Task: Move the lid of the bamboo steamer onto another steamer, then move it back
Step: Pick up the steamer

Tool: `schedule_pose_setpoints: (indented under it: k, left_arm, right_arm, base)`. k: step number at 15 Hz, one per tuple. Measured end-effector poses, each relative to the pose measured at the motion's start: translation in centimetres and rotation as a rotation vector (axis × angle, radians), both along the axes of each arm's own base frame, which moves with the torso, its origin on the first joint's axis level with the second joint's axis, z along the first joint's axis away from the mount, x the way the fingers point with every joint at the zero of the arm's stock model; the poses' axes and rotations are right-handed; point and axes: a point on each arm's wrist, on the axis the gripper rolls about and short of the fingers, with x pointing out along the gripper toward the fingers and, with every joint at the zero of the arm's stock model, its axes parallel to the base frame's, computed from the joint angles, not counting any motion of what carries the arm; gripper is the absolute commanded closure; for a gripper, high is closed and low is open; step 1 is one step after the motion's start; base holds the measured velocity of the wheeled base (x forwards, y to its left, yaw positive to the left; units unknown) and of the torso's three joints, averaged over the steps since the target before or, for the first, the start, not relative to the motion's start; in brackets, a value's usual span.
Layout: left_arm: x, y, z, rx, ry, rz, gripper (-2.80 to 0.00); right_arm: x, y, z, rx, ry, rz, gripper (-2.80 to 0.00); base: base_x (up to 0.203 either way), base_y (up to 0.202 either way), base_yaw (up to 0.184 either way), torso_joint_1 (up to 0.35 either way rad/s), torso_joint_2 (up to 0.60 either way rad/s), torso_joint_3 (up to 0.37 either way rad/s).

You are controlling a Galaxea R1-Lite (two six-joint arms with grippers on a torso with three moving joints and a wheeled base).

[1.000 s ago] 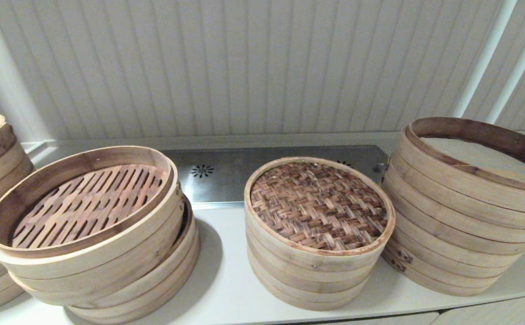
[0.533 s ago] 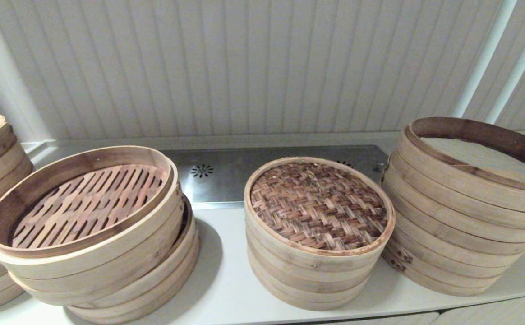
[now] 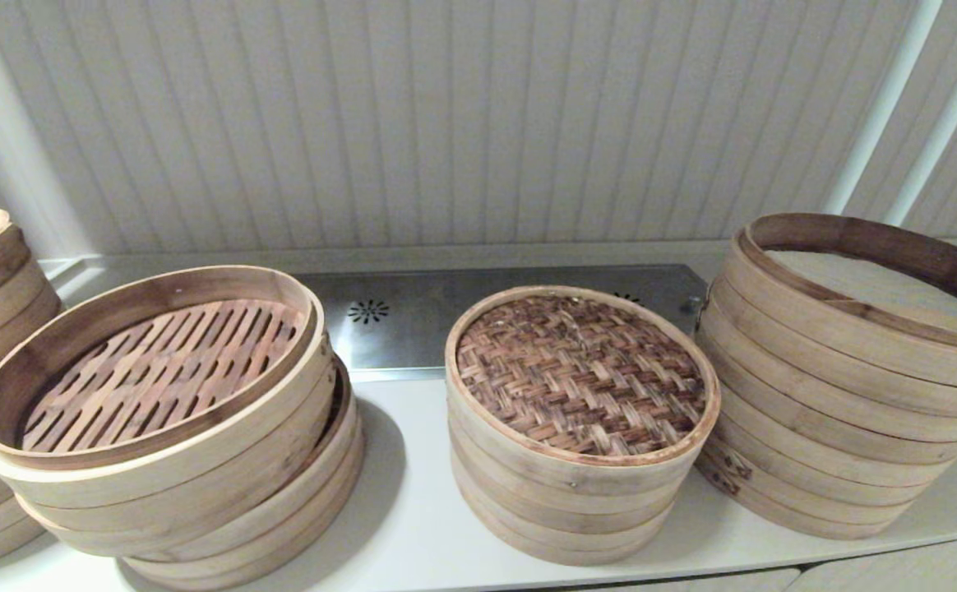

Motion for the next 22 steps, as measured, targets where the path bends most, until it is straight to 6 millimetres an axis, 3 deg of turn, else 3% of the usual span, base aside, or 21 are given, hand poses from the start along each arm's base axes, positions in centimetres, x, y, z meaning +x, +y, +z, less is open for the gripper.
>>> schedule_pose_setpoints:
  k: [6, 9, 15, 19, 20, 22]
  left_arm:
    - [0.0, 0.0, 0.0, 0.000, 0.000, 0.000, 0.00]
    - [0.0, 0.0, 0.0, 0.000, 0.000, 0.000, 0.00]
    - [0.0, 0.0, 0.0, 0.000, 0.000, 0.000, 0.00]
    - [0.0, 0.0, 0.0, 0.000, 0.000, 0.000, 0.00]
    - [0.0, 0.0, 0.0, 0.000, 0.000, 0.000, 0.00]
    - [0.0, 0.0, 0.0, 0.000, 0.000, 0.000, 0.00]
  right_arm:
    - [6.5, 0.4, 8.9, 0.068, 0.036, 0.152, 0.00]
    - [11.0, 1.6, 11.6, 0.104, 0.099, 0.233, 0.00]
    - [19.7, 6.6, 13.5, 0.095, 0.224, 0.299, 0.00]
    - [23.3, 11.0, 12.2, 0.056, 0.307, 0.382, 0.00]
    - [24.1, 12.0, 11.6, 0.050, 0.319, 0.398, -2.80]
    - [25.3, 13.8, 10.6, 0.043, 0.323, 0.427, -2.80]
  base:
    - [0.000, 0.000, 0.000, 0.000, 0.00, 0.000]
    - [0.000, 0.000, 0.000, 0.000, 0.00, 0.000]
    - [0.000, 0.000, 0.000, 0.000, 0.00, 0.000]
    - [0.000, 0.000, 0.000, 0.000, 0.00, 0.000]
    - [0.000, 0.000, 0.000, 0.000, 0.00, 0.000]
    - [0.000, 0.000, 0.000, 0.000, 0.00, 0.000]
